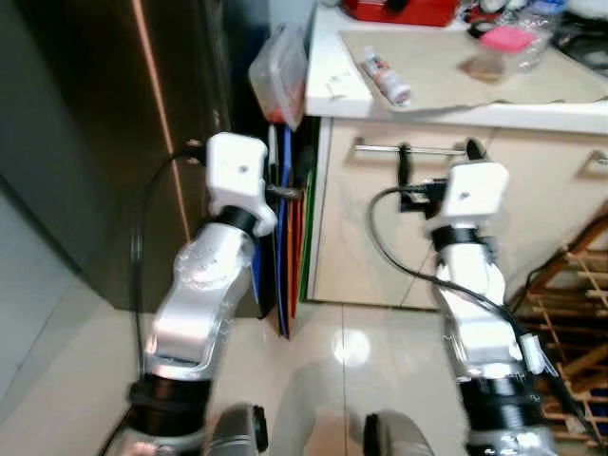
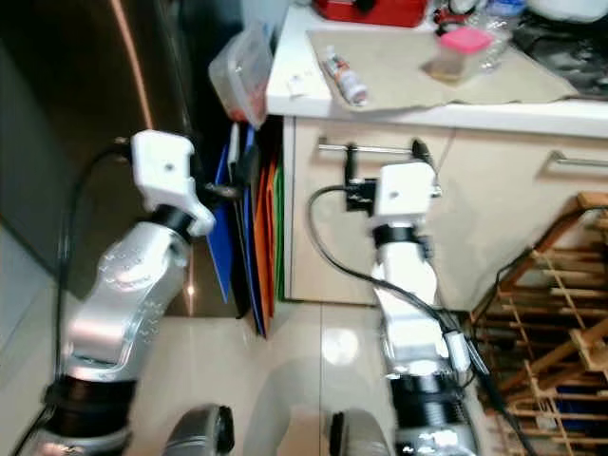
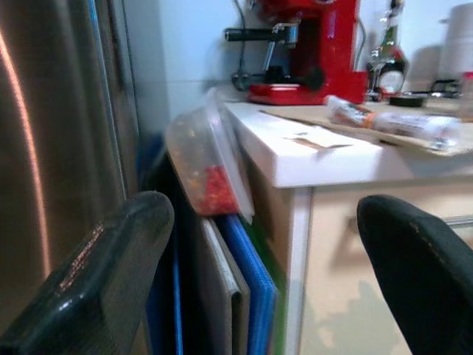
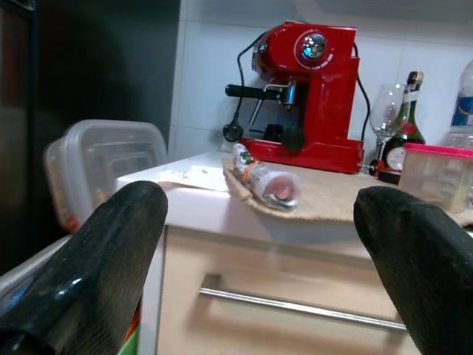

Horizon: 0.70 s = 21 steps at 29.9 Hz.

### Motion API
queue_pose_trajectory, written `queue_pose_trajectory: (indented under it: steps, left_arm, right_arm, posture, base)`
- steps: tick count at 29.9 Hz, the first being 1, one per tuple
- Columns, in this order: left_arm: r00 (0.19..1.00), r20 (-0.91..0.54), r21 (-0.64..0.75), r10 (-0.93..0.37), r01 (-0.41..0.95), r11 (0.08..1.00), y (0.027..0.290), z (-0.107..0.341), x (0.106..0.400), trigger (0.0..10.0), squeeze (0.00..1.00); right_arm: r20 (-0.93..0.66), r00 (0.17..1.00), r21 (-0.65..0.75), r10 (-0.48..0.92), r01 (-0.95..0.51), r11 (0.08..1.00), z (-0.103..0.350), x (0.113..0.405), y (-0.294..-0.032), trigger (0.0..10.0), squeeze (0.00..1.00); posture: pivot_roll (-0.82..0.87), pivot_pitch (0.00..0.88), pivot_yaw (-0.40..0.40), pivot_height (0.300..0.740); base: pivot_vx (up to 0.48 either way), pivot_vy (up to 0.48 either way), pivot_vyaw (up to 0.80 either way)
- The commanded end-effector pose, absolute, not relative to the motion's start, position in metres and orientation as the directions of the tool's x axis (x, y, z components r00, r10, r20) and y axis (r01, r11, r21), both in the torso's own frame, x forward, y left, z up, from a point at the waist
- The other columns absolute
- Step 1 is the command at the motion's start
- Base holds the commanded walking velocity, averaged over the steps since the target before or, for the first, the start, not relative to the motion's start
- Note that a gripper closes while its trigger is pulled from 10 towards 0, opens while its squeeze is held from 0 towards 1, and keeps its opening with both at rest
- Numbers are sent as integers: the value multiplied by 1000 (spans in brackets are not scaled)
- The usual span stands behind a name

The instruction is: Restocking fridge

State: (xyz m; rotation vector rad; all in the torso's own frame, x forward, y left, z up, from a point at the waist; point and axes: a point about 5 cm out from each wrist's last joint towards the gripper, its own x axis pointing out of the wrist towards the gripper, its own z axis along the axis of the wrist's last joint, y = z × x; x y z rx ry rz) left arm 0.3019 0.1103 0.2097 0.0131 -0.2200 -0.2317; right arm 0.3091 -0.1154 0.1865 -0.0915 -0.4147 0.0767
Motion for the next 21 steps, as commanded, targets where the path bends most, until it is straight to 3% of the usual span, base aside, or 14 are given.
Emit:
queue_pose_trajectory:
  steps: [1, 5, 9, 12, 17, 21]
  left_arm:
    - [938, 222, 28, -265, 266, 964, 100, 213, 301, 10000, 0]
    - [934, 247, 26, -256, 258, 966, 100, 218, 300, 10000, 0]
    - [943, 232, 45, -237, 233, 971, 104, 219, 302, 10000, 0]
    - [953, 184, 52, -243, 237, 970, 103, 214, 305, 10000, 0]
    - [968, 44, 45, -246, 244, 969, 96, 204, 323, 10000, 0]
    - [965, -1, 8, -262, 262, 965, 94, 204, 334, 10000, 0]
  right_arm:
    - [405, 912, -108, 59, -16, 994, 189, 309, -127, 10000, 0]
    - [415, 908, -105, 60, -18, 994, 193, 309, -127, 10000, 0]
    - [443, 892, -93, 89, -53, 994, 208, 303, -128, 10000, 0]
    - [396, 913, -89, 99, -70, 994, 204, 295, -137, 10000, 0]
    - [155, 981, -151, 120, -97, 984, 156, 258, -161, 10000, 0]
    - [103, 989, -175, 106, -87, 981, 144, 239, -166, 10000, 0]
  posture:
    - [-9, 31, 27, 650]
    - [-6, 42, 25, 650]
    - [0, 51, 22, 650]
    - [-1, 61, 12, 650]
    - [-32, 85, 20, 650]
    - [-57, 108, 41, 650]
  base:
    - [480, 0, 0]
    - [424, 0, 0]
    - [0, 0, 0]
    - [0, 0, 0]
    - [0, 0, 0]
    - [0, 0, 0]
